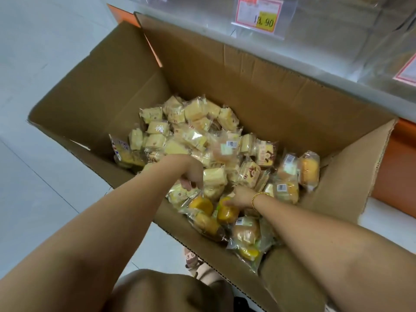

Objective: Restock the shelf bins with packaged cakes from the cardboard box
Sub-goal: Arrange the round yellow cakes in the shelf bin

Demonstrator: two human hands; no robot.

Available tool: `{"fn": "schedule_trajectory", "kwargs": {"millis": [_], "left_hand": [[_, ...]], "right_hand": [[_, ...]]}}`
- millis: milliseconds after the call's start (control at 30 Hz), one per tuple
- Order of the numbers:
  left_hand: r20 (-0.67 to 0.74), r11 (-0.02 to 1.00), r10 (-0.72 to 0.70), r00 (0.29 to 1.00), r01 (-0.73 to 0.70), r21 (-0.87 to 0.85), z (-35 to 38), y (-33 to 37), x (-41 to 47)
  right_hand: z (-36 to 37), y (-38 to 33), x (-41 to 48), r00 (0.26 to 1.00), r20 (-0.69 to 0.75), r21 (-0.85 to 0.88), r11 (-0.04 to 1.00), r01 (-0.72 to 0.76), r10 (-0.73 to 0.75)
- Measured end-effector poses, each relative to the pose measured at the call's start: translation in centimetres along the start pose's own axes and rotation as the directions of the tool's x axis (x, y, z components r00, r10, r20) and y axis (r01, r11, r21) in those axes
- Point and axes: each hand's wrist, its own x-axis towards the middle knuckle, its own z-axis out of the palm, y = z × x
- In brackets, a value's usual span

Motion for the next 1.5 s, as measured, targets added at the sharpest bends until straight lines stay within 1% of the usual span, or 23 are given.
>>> {"fn": "schedule_trajectory", "kwargs": {"millis": [67, 133, 200, 267, 333, 400, 433, 567, 633, 733, 833, 933, 967, 1033, 1100, 1133, 1200, 1233, 1267, 1300, 1367, 1467, 1500], "left_hand": [[0.070, 0.999, -0.021, 0.997, 0.023, -0.032, 0.8, 0.4, 1.4], [0.092, 0.998, -0.058, 0.994, 0.059, -0.008, 1.1, 0.4, 2.2], [0.098, 0.994, -0.110, 0.989, 0.111, -0.010, 0.9, -0.1, 2.6], [0.083, 0.990, -0.120, 0.989, 0.126, -0.070, 1.0, -0.7, 3.1], [-0.060, 0.993, -0.110, 0.992, 0.108, -0.040, 2.1, -0.7, 3.5], [-0.221, 0.987, -0.077, 0.972, 0.106, 0.121, 4.1, -0.6, 3.9], [-0.246, 0.975, -0.064, 0.967, 0.113, 0.191, 5.0, -0.6, 4.1], [-0.265, 0.967, -0.094, 0.960, 0.151, 0.203, 5.3, -1.6, 4.3], [-0.220, 0.969, -0.052, 0.974, 0.102, 0.224, 5.3, -1.7, 4.4], [-0.152, 0.965, 0.033, 0.988, 0.008, 0.262, 5.5, -1.4, 4.2], [-0.125, 0.978, 0.105, 0.987, -0.079, 0.195, 4.2, -1.1, 3.1], [-0.208, 0.981, 0.184, 0.961, -0.168, 0.093, 2.0, -0.4, 0.7], [-0.259, 0.978, 0.208, 0.943, -0.198, 0.064, 1.2, 0.0, -0.5], [-0.364, 0.966, 0.253, 0.897, -0.255, 0.042, -0.6, 0.8, -3.1], [-0.530, 0.955, 0.293, 0.796, -0.267, 0.128, -2.1, 1.5, -6.0], [-0.642, 0.948, 0.314, 0.700, -0.264, 0.176, -2.7, 1.7, -7.1], [-0.828, 0.934, 0.334, 0.451, -0.276, 0.227, -3.6, 1.7, -8.4], [-0.872, 0.928, 0.338, 0.355, -0.278, 0.247, -4.0, 1.7, -8.4], [-0.885, 0.929, 0.342, 0.315, -0.258, 0.267, -4.3, 1.8, -7.9], [-0.884, 0.934, 0.340, 0.321, -0.225, 0.277, -4.5, 1.8, -7.2], [-0.866, 0.948, 0.314, 0.389, -0.174, 0.266, -4.2, 1.8, -4.9], [-0.799, 0.961, 0.262, 0.541, -0.075, 0.264, -3.0, 0.8, -1.4], [-0.766, 0.969, 0.233, 0.600, -0.076, 0.235, -2.7, 0.5, -0.8]], "right_hand": [[0.1, 0.9, 0.9, 0.996, -0.061, 0.186, 0.981, -0.058, 0.071], [0.3, 1.4, 1.2, 0.993, -0.045, 0.317, 0.944, -0.092, 0.112], [0.8, 1.5, 1.5, 0.988, -0.029, 0.428, 0.895, -0.127, 0.155], [1.2, 1.0, 1.8, 0.978, -0.041, 0.481, 0.862, -0.159, 0.203], [1.5, 0.5, 2.0, 0.966, -0.076, 0.462, 0.867, -0.185, 0.246], [1.2, 0.2, 1.8, 0.958, -0.058, 0.471, 0.854, -0.222, 0.281], [0.9, 0.2, 1.7, 0.956, -0.039, 0.495, 0.837, -0.233, 0.290], [-0.6, 0.7, 1.3, 0.951, 0.093, 0.524, 0.798, -0.298, 0.294], [-1.3, 0.5, 0.9, 0.951, 0.102, 0.508, 0.807, -0.301, 0.290], [-3.1, -0.6, -0.4, 0.969, 0.011, 0.372, 0.899, -0.232, 0.246], [-6.5, -1.7, -2.3, 0.984, -0.084, 0.283, 0.951, -0.126, 0.155], [-10.0, -1.0, -4.0, 0.983, -0.181, 0.185, 0.983, -0.007, 0.041], [-10.8, -0.2, -4.4, 0.973, -0.232, 0.232, 0.972, 0.041, 0.014], [-12.1, 1.4, -5.5, 0.938, -0.347, 0.419, 0.893, 0.166, -0.011], [-13.0, 2.8, -6.6, 0.887, -0.462, 0.571, 0.770, 0.285, 0.014], [-13.3, 3.3, -6.7, 0.863, -0.503, 0.622, 0.709, 0.333, 0.036], [-13.9, 3.8, -6.2, 0.818, -0.568, 0.686, 0.604, 0.407, 0.094], [-14.1, 3.9, -5.7, 0.801, -0.582, 0.721, 0.545, 0.428, 0.140], [-14.1, 4.1, -5.1, 0.794, -0.578, 0.760, 0.479, 0.440, 0.189], [-13.9, 4.3, -4.4, 0.802, -0.552, 0.801, 0.414, 0.433, 0.228], [-12.9, 5.0, -2.8, 0.840, -0.465, 0.867, 0.338, 0.366, 0.281], [-10.9, 6.0, -1.0, 0.868, -0.337, 0.918, 0.332, 0.217, 0.365], [-10.5, 6.0, -0.8, 0.881, -0.291, 0.938, 0.294, 0.184, 0.375]]}}
